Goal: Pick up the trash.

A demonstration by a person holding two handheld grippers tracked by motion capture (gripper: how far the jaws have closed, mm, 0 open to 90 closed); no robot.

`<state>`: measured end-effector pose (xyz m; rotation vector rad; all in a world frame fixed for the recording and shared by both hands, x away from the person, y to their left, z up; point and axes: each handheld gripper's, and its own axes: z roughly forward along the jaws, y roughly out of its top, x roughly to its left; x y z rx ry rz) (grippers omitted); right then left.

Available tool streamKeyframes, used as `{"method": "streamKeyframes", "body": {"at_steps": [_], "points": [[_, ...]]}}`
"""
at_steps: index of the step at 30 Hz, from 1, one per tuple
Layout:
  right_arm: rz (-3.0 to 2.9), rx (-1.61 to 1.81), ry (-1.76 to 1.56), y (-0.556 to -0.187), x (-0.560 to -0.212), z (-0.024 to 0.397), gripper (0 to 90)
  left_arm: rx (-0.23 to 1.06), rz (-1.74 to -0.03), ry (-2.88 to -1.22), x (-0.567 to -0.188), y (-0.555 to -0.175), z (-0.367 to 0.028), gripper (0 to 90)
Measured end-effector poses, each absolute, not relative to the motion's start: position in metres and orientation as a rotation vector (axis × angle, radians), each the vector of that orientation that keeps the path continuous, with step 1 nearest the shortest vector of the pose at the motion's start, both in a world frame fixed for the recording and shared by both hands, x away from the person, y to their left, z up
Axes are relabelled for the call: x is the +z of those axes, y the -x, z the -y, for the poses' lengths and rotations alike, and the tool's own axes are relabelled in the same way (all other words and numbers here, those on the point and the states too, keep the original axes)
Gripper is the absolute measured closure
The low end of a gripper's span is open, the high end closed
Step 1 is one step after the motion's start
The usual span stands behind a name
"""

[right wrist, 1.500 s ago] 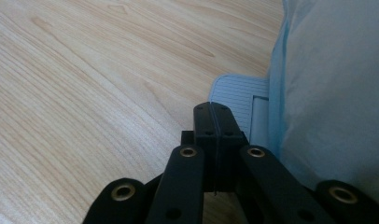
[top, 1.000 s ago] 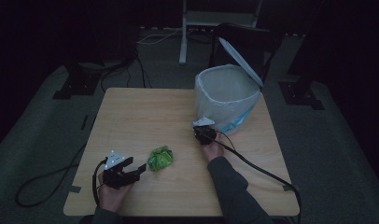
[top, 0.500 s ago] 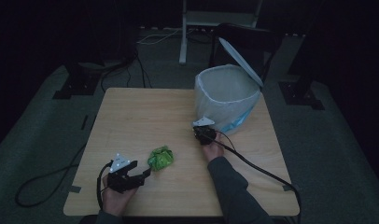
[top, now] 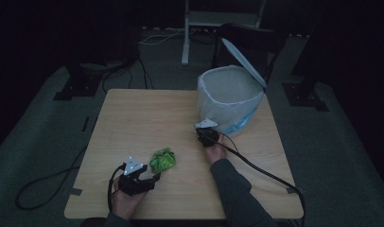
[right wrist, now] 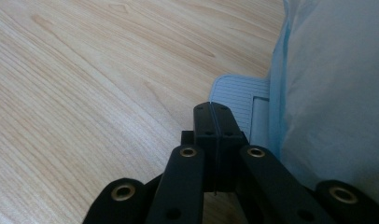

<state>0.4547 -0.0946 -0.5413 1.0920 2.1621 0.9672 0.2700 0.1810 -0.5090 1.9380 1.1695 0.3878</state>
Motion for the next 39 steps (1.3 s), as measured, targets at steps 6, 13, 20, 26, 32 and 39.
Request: {"method": "streamKeyframes", "body": {"at_steps": [6,13,20,26,32,39], "points": [[-2.160,0.966,-1.091,-0.454,-0.541,0.095,90.0,0.445,-1.192,-1.977,-0.514,-0.281,-0.171,45.8],[-2.157,0.964,-1.087,-0.454,-0.542,0.094,90.0,0.468,-1.243,-1.978,-0.518,-0.292,-0.170,62.5],[-2.156,0.962,-1.081,-0.454,-0.542,0.094,90.0,0.499,-1.287,-1.976,-0.519,-0.303,-0.172,60.5],[-2.157,0.962,-1.084,-0.454,-0.542,0.094,90.0,0.485,-1.303,-1.967,-0.523,-0.313,-0.174,68.9],[-2.157,0.964,-1.087,-0.454,-0.542,0.094,90.0,0.447,-1.307,-1.941,-0.523,-0.324,-0.177,61.4],[-2.159,0.964,-1.088,-0.454,-0.542,0.094,90.0,0.416,-1.285,-1.933,-0.524,-0.333,-0.171,53.7]]}}
